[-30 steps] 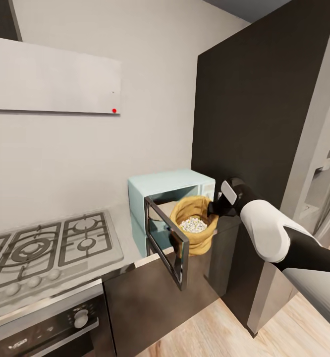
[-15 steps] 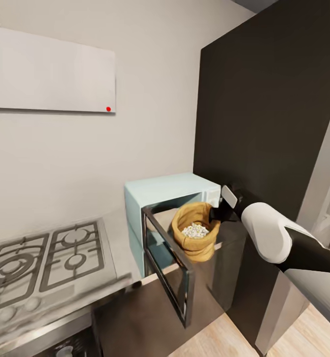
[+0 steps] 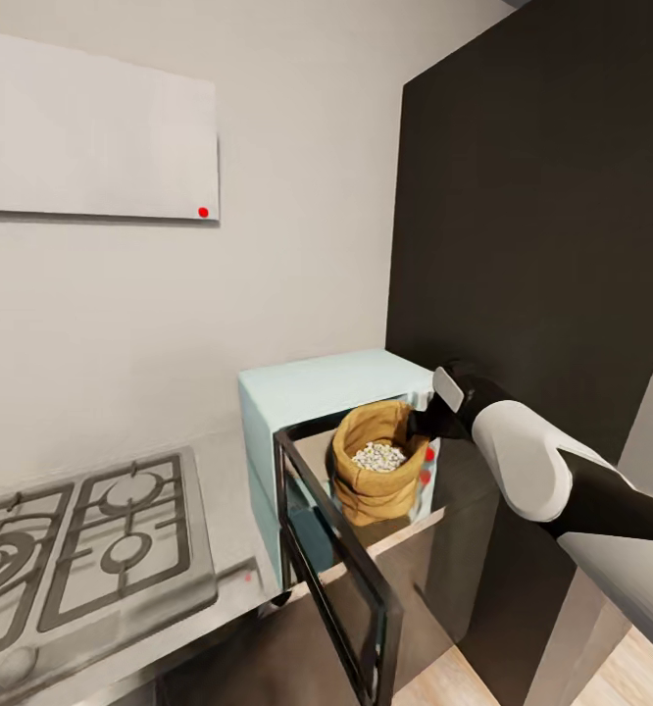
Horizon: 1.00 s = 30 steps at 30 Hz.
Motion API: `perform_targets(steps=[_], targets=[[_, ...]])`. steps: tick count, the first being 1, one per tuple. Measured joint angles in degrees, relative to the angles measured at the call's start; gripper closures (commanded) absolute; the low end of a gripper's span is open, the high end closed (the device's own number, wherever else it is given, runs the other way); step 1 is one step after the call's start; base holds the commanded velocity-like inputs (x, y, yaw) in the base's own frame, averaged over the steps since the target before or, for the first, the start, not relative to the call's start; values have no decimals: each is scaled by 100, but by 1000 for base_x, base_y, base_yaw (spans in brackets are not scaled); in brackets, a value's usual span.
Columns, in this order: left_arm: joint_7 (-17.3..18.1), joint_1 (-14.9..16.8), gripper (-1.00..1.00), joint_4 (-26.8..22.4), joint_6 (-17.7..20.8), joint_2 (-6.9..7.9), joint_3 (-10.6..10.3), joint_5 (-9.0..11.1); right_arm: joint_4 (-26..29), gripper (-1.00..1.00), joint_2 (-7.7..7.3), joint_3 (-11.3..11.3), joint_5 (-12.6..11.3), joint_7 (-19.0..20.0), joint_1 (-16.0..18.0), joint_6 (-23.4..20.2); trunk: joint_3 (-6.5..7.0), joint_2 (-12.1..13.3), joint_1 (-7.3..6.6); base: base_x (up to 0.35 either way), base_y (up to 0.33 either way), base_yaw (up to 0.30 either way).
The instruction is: In the kitchen, take the popcorn bag from the countertop, put it into the microwave, and heat it until the popcorn is cooked so the cooked popcorn ends up inside the bag.
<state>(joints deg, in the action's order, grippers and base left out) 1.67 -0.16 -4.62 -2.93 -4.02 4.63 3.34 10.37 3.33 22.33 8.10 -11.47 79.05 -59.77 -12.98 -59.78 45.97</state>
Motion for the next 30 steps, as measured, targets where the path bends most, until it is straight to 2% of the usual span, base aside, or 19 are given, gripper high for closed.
perform_targets(steps=[7, 20, 24, 30], targets=[[6, 0, -100, -5, 6, -4, -4, -2, -6, 100, 4, 2, -1, 11, 1, 0, 0, 1, 2, 34, 12, 0], [8, -1, -100, -5, 6, 0, -3, 3, -103, 100, -6, -32, 6, 23, 27, -2, 2, -2, -2, 207, 182, 0], [8, -2, -100, -9, 8, 0, -2, 8, -205, 100, -140, 82, 110, 42, -35, 2, -1, -3, -91, 137, 124, 0], [8, -2, -100, -9, 8, 0, -2, 9, -215, 100, -160, 88, 112, 39, -44, 2, -1, -3, -101, 11, 10, 0]])
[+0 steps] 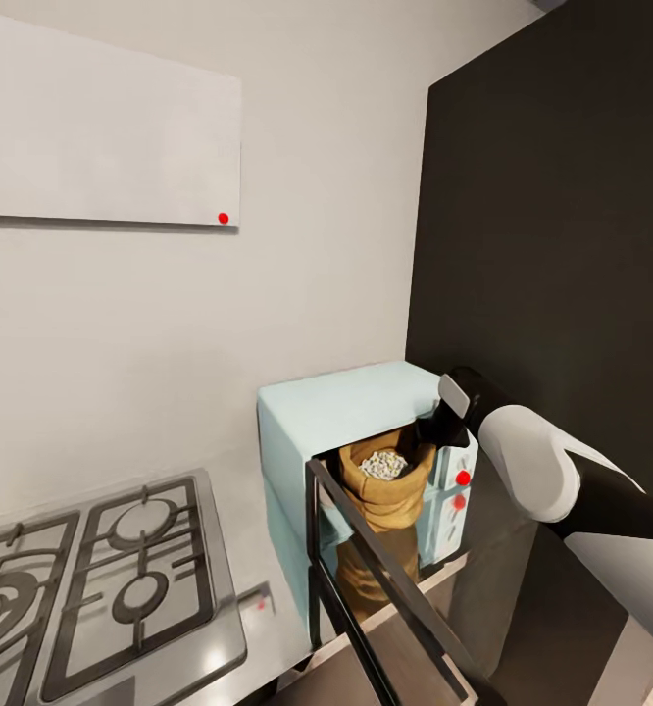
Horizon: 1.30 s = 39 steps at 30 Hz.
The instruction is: In the kitchen, take the popcorn bag from the countertop, put it into the microwave, and heat it until the popcorn is cooked so the cooked popcorn ends up inside the bag.
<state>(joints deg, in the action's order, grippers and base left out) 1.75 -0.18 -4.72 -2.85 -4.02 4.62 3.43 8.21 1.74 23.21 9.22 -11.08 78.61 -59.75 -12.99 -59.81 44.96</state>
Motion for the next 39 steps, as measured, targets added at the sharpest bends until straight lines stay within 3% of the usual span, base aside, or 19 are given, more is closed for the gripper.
perform_targets(steps=[15, 16, 17, 34, 37, 38, 39], targets=[[0, 0, -100, 0, 0, 0, 0, -2, 0, 100, 5, 8, 8, -4, 1, 0, 0, 0, 1, 0, 0, 0], [0, 0, -100, 0, 0, 0, 0, -2, 1, -100, 5, 10, 9, -4, 1, 0, 0, 0, 1, 0, 0, 0], [0, 0, -100, 0, 0, 0, 0, -1, 29, -100, 84, -177, 270, -84, -15, -5, 0, 0, 2, 0, 0, 0], [0, 0, -100, 0, 0, 0, 0, -8, 137, -100, 49, -163, 268, 194, -78, -7, 0, 0, -1, 0, 0, 0], [0, 0, -100, -7, 0, 0, 0, -8, -49, -100, -8, -162, 177, 202, 28, -3, 0, 0, 2, 0, 0, 0], [0, 0, -100, -7, 0, 0, 1, -8, 12, -100, -79, -163, -60, 216, 51, -13, 3, -1, 26, 0, 0, 0], [0, 1, -100, -7, -1, 0, 0, -8, 40, -100, -131, -152, -86, 208, 47, -3, 2, -1, 41, 0, 0, 0]])
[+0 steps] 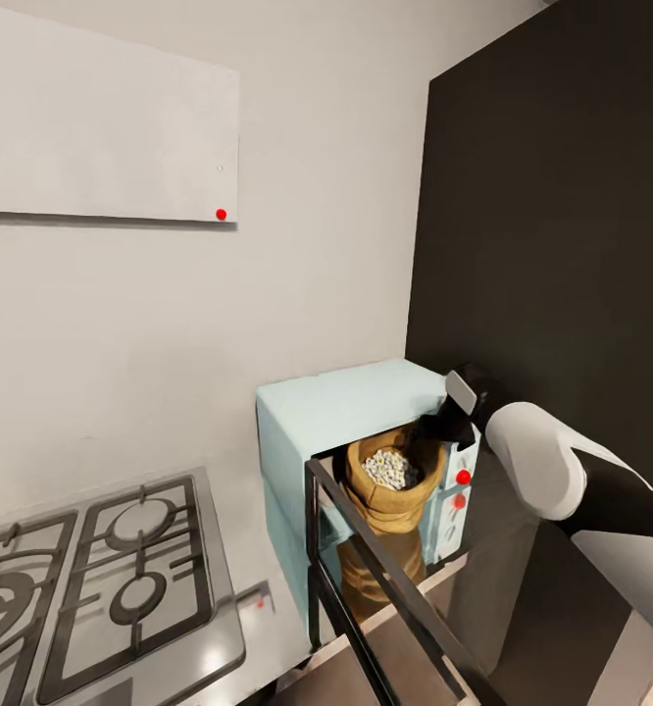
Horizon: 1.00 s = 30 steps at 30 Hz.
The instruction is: In the kitchen, take the popcorn bag from the countertop, put it into the microwave, and heat it until the popcorn is cooked so the cooked popcorn ends up inside the bag.
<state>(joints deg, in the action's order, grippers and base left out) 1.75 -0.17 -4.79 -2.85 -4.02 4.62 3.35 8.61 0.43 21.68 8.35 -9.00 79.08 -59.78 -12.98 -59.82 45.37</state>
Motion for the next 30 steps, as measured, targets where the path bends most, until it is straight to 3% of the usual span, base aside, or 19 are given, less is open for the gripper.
perform_targets(steps=[1, 4, 6, 7, 16, 18, 20, 22, 24, 26, 30], targets=[[0, 0, -100, 0, 0, 0, -1, 0, 111, -100, -75, -30, 74, -6, -6, -4, -2, 1, 36, 0, 0, 0], [0, 2, -100, 4, -2, -2, -7, 0, 76, -100, -196, 66, -213, 14, -3, 2, -1, 0, 55, 0, 0, 0], [0, 2, -100, 1, -2, -4, -9, -3, 92, -100, -207, 83, -239, 35, -4, 1, -1, 2, 61, -121, 0, 0], [0, 1, -100, 0, 3, -6, -11, -2, 160, -100, -212, 19, -16, 42, -2, -2, -1, 4, 64, -242, 0, 0], [0, 1, -100, -5, 6, -9, -11, -9, 329, -100, -178, 48, -38, 116, -3, -1, -1, 5, 65, -333, 0, 0], [0, 1, -100, -5, 7, -12, -12, -8, 746, -100, -121, 64, -30, 166, -3, -3, 0, 4, 65, -346, 0, 0], [0, 1, -100, -6, 7, -22, -16, -20, 1795, -100, -138, 37, -368, 1034, -1, -2, 0, 3, 65, -346, 0, 0], [0, 1, -100, -5, 7, -19, -19, -19, 2608, -100, -135, -136, -541, 1555, -2, -1, 0, 3, 65, -346, 0, 0], [-3, 1, -100, -6, 7, -18, -17, -17, 2858, -100, -189, -316, -556, 1710, -3, 0, -1, 5, 65, -327, 0, 0], [-1, 1, -100, -7, 3, -12, -13, -11, 2927, -100, -389, -388, -527, 1740, -12, 1, -1, 4, 64, -109, 0, 0], [0, 1, -100, -7, -1, -9, -11, -8, 2943, -100, -691, -958, -516, 1751, -854, 1, -3, 5, 62, -11, 0, 0]])
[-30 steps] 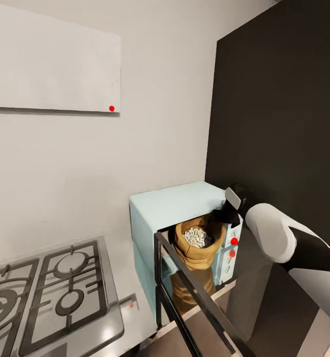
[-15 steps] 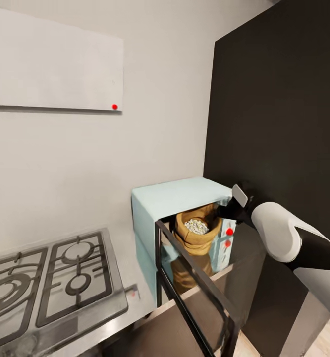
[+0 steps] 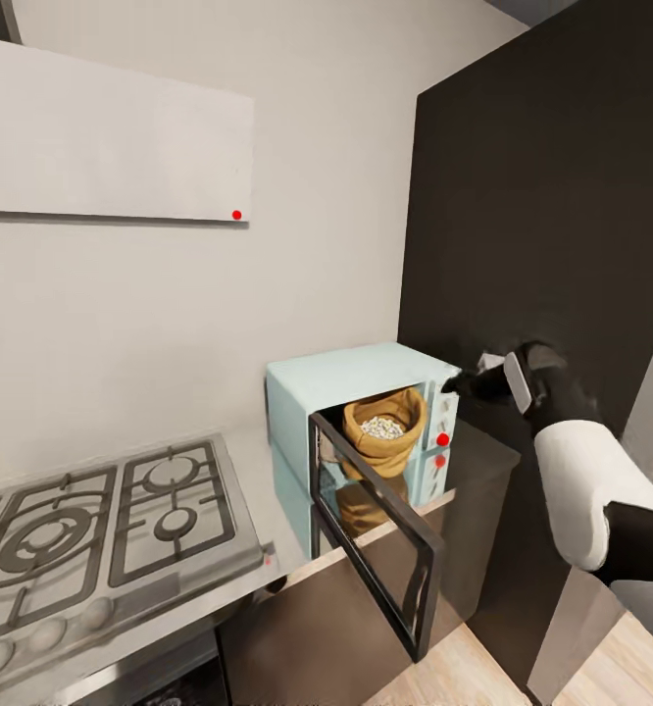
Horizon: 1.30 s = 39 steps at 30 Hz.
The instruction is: In the kitchen, take the popcorn bag from the countertop, put it into the microwave, and heat it until the popcorn is cooked so the cooked popcorn ends up inside the bag.
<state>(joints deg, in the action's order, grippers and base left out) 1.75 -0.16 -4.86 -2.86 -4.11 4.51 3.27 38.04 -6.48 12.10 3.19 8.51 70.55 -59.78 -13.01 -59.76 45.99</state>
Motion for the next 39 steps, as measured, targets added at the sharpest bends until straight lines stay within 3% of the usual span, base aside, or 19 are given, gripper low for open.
perform_targets(steps=[2, 5, 8, 11, 12, 14, 16, 19, 21, 31, 39], targets=[[0, 0, -100, -4, 0, 0, 0, 0, -1, -100, -194, -225, -6, 27, -526, 0, 0, 0, 0, -1, 0, 0], [0, 0, -100, -10, 0, 6, 0, 0, -19, -100, -298, -330, -13, 53, -1220, 0, 0, 0, 0, 0, 0, 0], [0, 0, -100, -15, -1, 9, 0, 0, -41, -100, -303, -336, -22, 67, -1477, -1, 1, -1, 0, 0, 0, 0], [-1, 0, -100, -16, -1, 9, 0, 0, -46, -100, -304, -386, -17, 78, -1523, -1, 2, -1, 0, 0, 0, 0], [0, 0, -100, -20, -1, 9, 0, 0, -47, -100, -300, -551, -7, 96, -1578, 162, 2, -1, 0, 0, 0, 0], [0, 0, -100, -24, -1, 4, 0, -5, -45, -100, -301, -1134, 2, 497, -1916, 1015, 1, -1, 0, 0, 0, 0], [0, 0, -100, -25, -1, 8, 0, -8, -49, -100, -297, -1339, 24, 1242, -2106, 1669, 2, -1, 0, 0, 0, 0], [0, 0, -100, -25, -1, 9, 0, -8, -54, -100, -295, -1390, -10, 1956, -2154, 2482, 2, -1, 0, 0, 0, 0], [0, 0, -100, -25, -1, 9, 0, -8, -94, -100, -284, -1396, -38, 2136, -2159, 2859, 2, -1, 0, 0, 0, 0], [0, 0, -100, -41, -1, 3, 0, -8, -1020, -100, -174, -1400, -50, 2268, -2161, 5091, 2, -1, 0, 0, 0, 0], [0, 0, -100, -43, -1, 0, 0, -8, -1113, -100, -167, -1374, -91, 2553, -2161, 5906, 2, -1, 0, 0, 0, 0]])
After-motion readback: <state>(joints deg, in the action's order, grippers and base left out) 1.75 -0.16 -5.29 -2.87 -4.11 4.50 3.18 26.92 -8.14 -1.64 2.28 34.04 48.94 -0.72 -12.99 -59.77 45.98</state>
